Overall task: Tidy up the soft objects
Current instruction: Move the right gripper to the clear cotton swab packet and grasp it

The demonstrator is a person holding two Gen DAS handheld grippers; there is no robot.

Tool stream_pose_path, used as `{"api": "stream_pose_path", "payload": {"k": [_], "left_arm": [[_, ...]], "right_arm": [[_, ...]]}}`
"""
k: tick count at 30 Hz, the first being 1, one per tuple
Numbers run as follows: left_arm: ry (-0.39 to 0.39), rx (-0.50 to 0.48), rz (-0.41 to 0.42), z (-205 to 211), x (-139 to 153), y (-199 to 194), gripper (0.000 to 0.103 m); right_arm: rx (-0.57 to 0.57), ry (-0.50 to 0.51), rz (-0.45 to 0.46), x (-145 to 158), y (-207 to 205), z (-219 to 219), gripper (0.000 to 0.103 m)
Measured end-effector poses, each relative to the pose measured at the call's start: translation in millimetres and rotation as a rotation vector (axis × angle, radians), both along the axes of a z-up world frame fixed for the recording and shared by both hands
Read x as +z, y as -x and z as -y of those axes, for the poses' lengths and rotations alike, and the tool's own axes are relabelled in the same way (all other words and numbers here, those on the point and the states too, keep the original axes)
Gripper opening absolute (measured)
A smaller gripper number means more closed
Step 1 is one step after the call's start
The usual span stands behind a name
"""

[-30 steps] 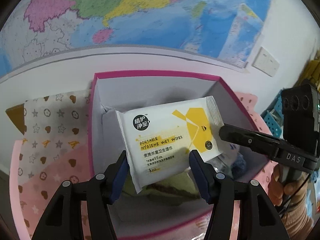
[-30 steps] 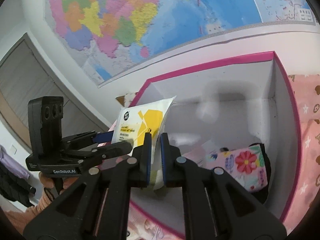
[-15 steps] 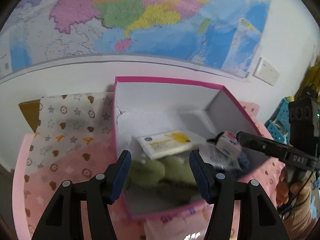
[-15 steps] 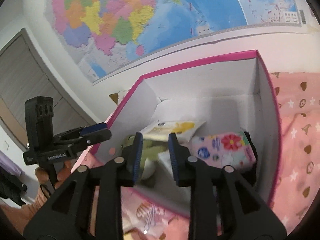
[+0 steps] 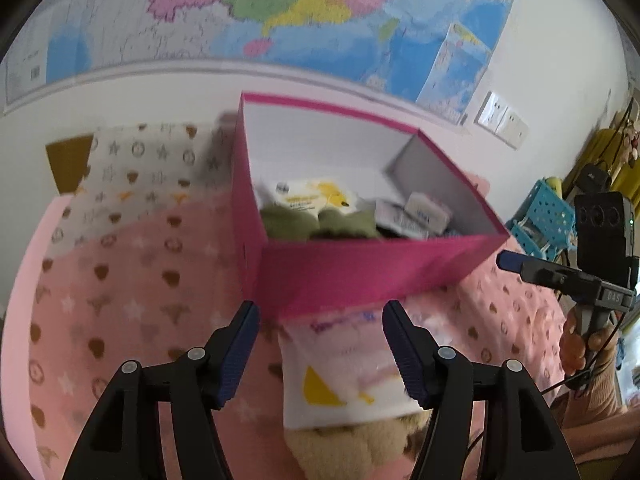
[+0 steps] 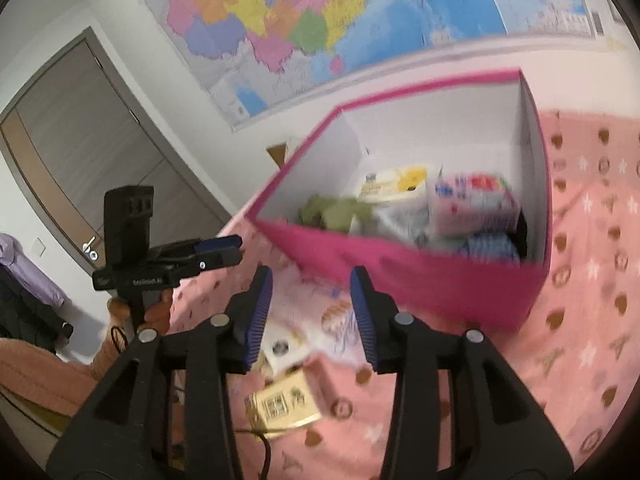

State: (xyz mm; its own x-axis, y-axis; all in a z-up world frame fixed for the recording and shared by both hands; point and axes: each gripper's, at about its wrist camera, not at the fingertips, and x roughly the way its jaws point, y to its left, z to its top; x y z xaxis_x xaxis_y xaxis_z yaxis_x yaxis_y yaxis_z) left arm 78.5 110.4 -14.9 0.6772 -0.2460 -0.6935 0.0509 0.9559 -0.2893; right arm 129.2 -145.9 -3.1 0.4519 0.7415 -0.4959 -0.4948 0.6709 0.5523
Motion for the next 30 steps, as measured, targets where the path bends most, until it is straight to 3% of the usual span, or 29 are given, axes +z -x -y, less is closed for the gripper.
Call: {"api": "stream_pose_path", "payload": {"k": [9, 11, 18, 21, 30], "left_arm": [[0.002, -0.004, -0.058, 13.0, -20.8, 9.1, 0.065], [-0.007, -0.002, -0.07, 15.7, -24.6, 9.9, 0.065], [-0.039, -0.015, -0.089, 27.3, -32.0, 13.4, 0.065], [-0.047, -0.025, -0.089, 29.1, -31.9, 12.4, 0.065], [-0.02, -0.052, -0.128, 28.3, -40.2, 4.9, 0.065]], "right_arm": [[-0.034, -0.013, -0.166, -48.6, -2.9, -0.7, 0.045], [-0.039, -0.017, -0.179, -52.9, -3.8, -1.1, 0.05], [-0.053, -0.019, -0.212, -63.1, -6.1, -2.0, 0.052], [-0.06, -0.022, -0.227, -67.1, -8.5, -4.5, 0.059], [-0.054, -0.04, -0.275, -81.8, -21.5, -18.2, 0.06]]}}
